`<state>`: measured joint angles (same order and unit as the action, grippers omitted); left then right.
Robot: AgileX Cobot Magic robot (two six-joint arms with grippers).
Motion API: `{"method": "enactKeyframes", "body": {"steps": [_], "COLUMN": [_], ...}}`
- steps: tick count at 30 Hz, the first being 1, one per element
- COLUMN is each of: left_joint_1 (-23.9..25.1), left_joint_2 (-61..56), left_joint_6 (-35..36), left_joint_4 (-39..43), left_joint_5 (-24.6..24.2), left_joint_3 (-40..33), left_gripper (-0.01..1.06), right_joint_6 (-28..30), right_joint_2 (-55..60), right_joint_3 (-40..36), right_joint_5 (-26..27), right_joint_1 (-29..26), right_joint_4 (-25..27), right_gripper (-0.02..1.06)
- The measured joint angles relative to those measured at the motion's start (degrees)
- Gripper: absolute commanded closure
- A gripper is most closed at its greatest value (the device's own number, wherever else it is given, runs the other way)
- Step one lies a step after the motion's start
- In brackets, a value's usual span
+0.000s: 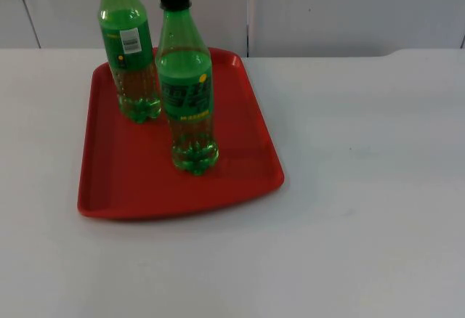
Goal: Place the bottle upright on the tray.
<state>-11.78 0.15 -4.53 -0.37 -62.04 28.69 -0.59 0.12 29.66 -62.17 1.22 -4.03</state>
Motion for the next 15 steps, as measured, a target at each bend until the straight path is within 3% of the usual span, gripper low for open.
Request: {"method": "enactKeyframes", "body": {"steps": [15], "left_joint_1": [0.0], "left_joint_2": [0.0], "left_joint_6": [0.0], "left_joint_4": [0.0], "left_joint_5": [0.0], "left_joint_3": [0.0], "left_gripper": [0.0], "right_joint_6": [-0.09], "right_joint_2": [0.0], "right_joint_3": [0.0], "right_joint_5": [0.0], "right_joint_1": [-0.36], "right_joint_4": [0.0], "right_gripper": [-0.01]}}
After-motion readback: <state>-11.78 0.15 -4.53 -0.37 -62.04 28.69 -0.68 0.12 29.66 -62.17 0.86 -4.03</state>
